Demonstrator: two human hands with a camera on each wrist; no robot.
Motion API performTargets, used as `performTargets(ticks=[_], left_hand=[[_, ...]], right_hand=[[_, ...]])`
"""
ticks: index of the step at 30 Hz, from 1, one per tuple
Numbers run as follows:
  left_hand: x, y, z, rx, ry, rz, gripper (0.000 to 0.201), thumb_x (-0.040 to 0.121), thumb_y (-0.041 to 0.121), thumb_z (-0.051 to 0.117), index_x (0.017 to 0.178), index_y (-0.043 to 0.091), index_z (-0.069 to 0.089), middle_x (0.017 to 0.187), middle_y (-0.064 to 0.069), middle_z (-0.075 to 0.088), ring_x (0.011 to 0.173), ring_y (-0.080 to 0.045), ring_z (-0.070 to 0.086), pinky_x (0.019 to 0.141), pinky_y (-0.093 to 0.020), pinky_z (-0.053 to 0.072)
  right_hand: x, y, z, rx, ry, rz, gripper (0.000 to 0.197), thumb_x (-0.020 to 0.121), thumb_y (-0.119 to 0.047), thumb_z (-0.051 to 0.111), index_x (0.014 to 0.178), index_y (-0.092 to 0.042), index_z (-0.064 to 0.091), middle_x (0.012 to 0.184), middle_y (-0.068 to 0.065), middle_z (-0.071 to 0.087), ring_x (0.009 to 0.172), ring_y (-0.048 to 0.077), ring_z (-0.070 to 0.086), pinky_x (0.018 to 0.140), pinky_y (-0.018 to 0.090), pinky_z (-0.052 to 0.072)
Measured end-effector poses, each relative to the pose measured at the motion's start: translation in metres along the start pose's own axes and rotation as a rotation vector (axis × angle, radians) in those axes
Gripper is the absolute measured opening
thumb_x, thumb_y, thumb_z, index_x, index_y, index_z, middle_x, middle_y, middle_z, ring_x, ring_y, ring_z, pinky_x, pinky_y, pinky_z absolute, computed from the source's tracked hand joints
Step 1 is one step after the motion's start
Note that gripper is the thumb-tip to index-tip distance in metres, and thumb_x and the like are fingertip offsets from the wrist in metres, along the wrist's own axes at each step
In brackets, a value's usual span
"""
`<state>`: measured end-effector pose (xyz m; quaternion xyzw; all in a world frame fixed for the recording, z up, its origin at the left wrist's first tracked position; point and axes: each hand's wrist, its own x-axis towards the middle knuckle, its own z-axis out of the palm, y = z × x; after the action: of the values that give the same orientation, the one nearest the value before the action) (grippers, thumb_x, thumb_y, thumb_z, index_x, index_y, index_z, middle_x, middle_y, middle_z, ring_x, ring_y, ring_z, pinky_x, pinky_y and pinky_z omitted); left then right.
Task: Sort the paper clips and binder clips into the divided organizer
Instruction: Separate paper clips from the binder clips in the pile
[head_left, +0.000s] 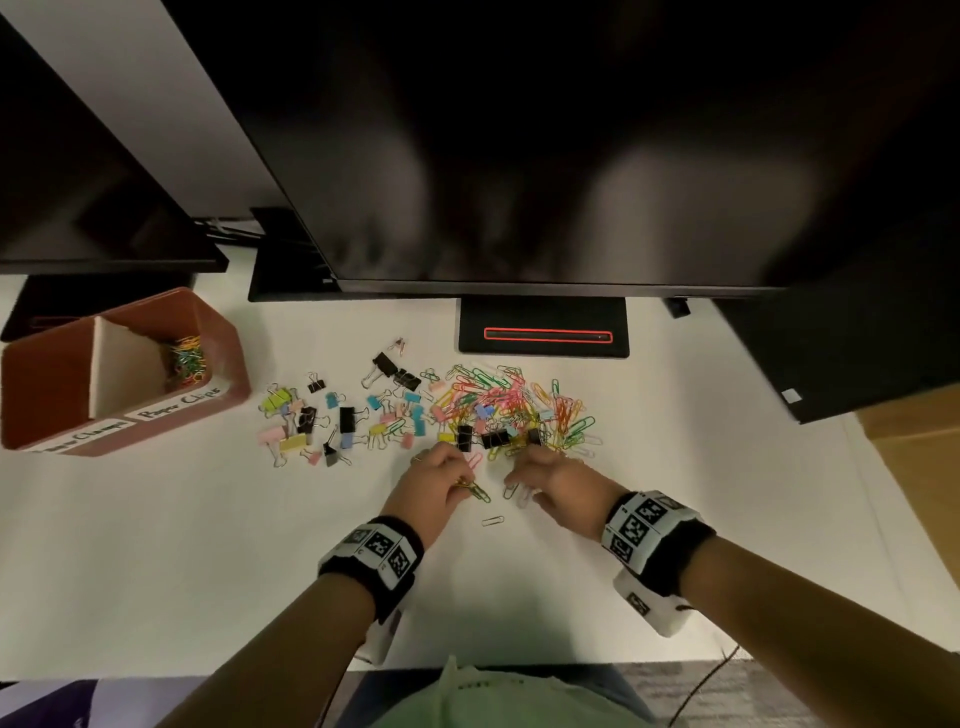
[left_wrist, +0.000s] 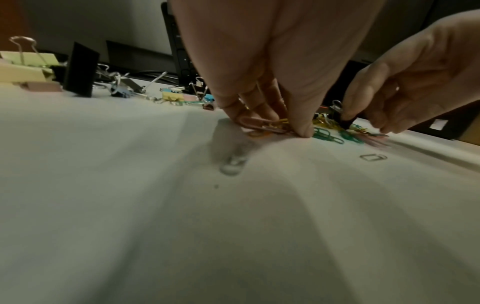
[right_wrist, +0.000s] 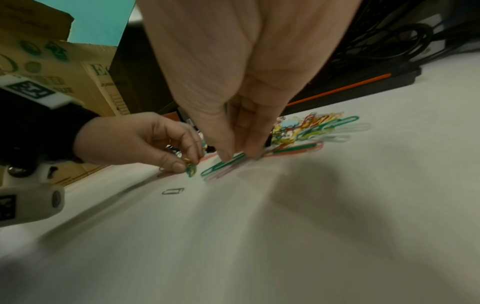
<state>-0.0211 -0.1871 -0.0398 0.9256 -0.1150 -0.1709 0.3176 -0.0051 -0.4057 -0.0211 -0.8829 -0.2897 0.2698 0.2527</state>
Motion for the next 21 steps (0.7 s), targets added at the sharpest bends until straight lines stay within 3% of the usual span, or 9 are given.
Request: performTargets(ticks=[2, 5, 8, 11, 15, 18, 21], left_hand=[[0.001, -0.002, -0.004, -0.024, 0.009, -0.023, 0.015, 0.081, 0.013, 0.067, 0.096, 0.011, 0.065, 0.105, 0.000, 0.055, 0.092, -0.010, 0.050, 0.088, -0.028, 0.047], [-0.001, -0.004, -0.011, -0.029, -0.044, -0.051, 0.034, 0.079, 0.020, 0.071, 0.110, 0.015, 0.059, 0.107, 0.006, 0.050, 0.094, -0.007, 0.046, 0.086, -0.021, 0.042], [-0.005, -0.008, -0.016, -0.026, -0.082, -0.075, 0.046, 0.077, 0.017, 0.072, 0.119, 0.016, 0.054, 0.113, 0.004, 0.049, 0.101, -0.010, 0.046, 0.090, -0.022, 0.039], [-0.005, -0.011, -0.017, -0.013, -0.062, -0.096, 0.041, 0.079, 0.010, 0.069, 0.118, 0.012, 0.057, 0.113, -0.001, 0.053, 0.102, -0.016, 0.051, 0.090, -0.024, 0.042], [0.000, -0.011, -0.017, -0.047, -0.038, -0.141, 0.025, 0.080, 0.003, 0.066, 0.105, 0.008, 0.064, 0.101, -0.006, 0.060, 0.098, -0.022, 0.056, 0.099, -0.037, 0.044], [0.003, -0.011, -0.019, -0.042, -0.050, -0.157, 0.021, 0.081, 0.003, 0.065, 0.101, 0.008, 0.065, 0.092, -0.002, 0.058, 0.091, -0.018, 0.057, 0.103, -0.036, 0.041], [0.006, -0.009, -0.022, -0.040, -0.063, -0.154, 0.021, 0.082, 0.005, 0.064, 0.102, 0.009, 0.065, 0.089, 0.003, 0.052, 0.085, -0.012, 0.052, 0.096, -0.031, 0.045]], right_hand=[[-0.006, 0.008, -0.008, -0.023, 0.059, 0.001, 0.042, 0.082, 0.006, 0.056, 0.120, -0.011, 0.060, 0.120, 0.009, 0.055, 0.106, 0.026, 0.057, 0.095, 0.032, 0.047], [-0.017, 0.024, -0.018, -0.084, 0.120, 0.057, 0.037, 0.077, -0.002, 0.066, 0.112, -0.015, 0.064, 0.112, 0.005, 0.059, 0.101, 0.025, 0.058, 0.090, 0.038, 0.050], [-0.023, 0.032, -0.020, -0.113, 0.089, 0.118, 0.039, 0.078, -0.012, 0.069, 0.115, -0.020, 0.061, 0.117, 0.002, 0.056, 0.105, 0.024, 0.054, 0.091, 0.037, 0.048], [-0.022, 0.029, -0.016, -0.082, 0.026, 0.170, 0.043, 0.083, -0.012, 0.065, 0.124, -0.018, 0.056, 0.126, 0.003, 0.049, 0.111, 0.023, 0.051, 0.095, 0.032, 0.046], [-0.013, 0.015, -0.005, -0.021, -0.013, 0.073, 0.041, 0.084, -0.005, 0.060, 0.124, -0.014, 0.056, 0.123, 0.007, 0.052, 0.109, 0.026, 0.055, 0.096, 0.035, 0.047], [-0.005, 0.004, 0.000, -0.011, -0.053, 0.023, 0.042, 0.086, 0.000, 0.055, 0.127, -0.011, 0.054, 0.130, 0.009, 0.049, 0.116, 0.027, 0.052, 0.100, 0.032, 0.042], [0.004, -0.001, 0.003, -0.009, -0.042, -0.017, 0.044, 0.085, 0.006, 0.051, 0.127, -0.008, 0.054, 0.128, 0.013, 0.051, 0.117, 0.031, 0.052, 0.100, 0.035, 0.044]])
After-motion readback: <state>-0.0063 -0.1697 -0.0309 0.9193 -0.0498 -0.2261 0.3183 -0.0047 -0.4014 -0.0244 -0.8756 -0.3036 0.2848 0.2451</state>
